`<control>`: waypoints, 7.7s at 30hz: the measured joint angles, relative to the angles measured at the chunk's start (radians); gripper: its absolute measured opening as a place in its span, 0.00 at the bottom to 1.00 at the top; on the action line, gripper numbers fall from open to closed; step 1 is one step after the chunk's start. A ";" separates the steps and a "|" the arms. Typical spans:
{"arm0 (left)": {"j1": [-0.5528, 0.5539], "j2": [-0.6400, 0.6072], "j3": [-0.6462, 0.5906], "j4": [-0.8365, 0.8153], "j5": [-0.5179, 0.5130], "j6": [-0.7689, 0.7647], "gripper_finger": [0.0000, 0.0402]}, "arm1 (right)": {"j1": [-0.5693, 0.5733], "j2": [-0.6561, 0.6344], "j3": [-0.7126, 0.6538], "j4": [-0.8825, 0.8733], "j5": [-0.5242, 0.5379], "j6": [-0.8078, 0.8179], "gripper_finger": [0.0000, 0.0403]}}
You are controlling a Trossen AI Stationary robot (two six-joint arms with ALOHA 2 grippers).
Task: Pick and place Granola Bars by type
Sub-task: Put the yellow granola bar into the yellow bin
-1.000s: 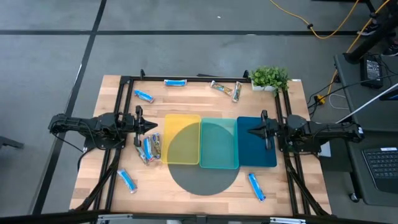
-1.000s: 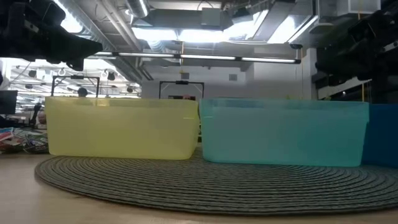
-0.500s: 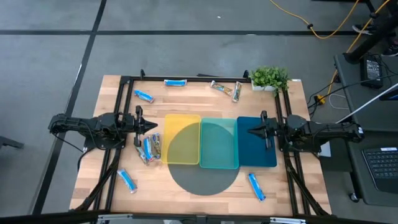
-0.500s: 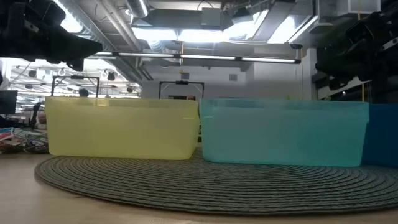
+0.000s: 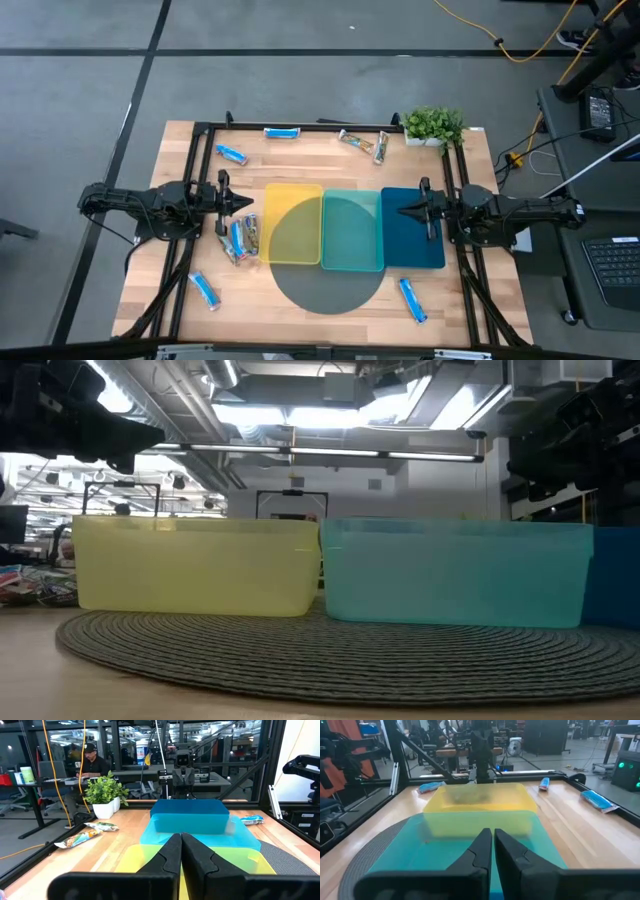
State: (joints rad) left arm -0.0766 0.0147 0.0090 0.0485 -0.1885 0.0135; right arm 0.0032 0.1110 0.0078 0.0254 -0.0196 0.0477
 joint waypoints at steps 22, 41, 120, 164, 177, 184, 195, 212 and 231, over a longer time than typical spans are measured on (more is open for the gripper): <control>0.000 0.000 0.000 0.000 0.000 0.000 0.01 | 0.000 0.000 0.000 0.000 0.000 -0.003 0.06; 0.000 0.000 0.000 0.000 0.000 0.000 0.01 | 0.000 0.000 0.000 0.000 0.000 -0.003 0.06; -0.143 0.442 0.487 -0.346 -0.063 -0.056 0.02 | 0.000 0.001 0.008 0.066 0.082 0.052 0.07; -0.604 1.461 1.023 -1.281 0.053 -0.671 0.44 | 0.073 0.431 0.288 0.088 0.071 -0.212 0.48; -0.639 1.632 1.023 -1.246 0.048 -0.609 0.49 | 0.073 0.431 0.288 0.090 0.071 -0.175 0.48; -0.650 1.696 1.023 -1.206 0.049 -0.576 0.49 | 0.073 0.431 0.288 0.089 0.071 -0.150 0.48; -0.673 1.740 1.023 -1.173 -0.017 -0.592 0.47 | 0.073 0.430 0.288 0.084 0.069 -0.089 0.48; -0.696 1.740 1.023 -1.150 0.002 -0.615 0.33 | 0.073 0.430 0.288 0.082 0.069 -0.077 0.48; -0.703 1.740 1.023 -1.144 0.006 -0.620 0.28 | 0.073 0.430 0.288 0.082 0.068 -0.075 0.48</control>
State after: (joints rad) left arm -0.7799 1.7549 1.0317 -1.0958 -0.1827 -0.6068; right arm 0.0765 0.5411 0.2958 0.1074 0.0485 -0.0273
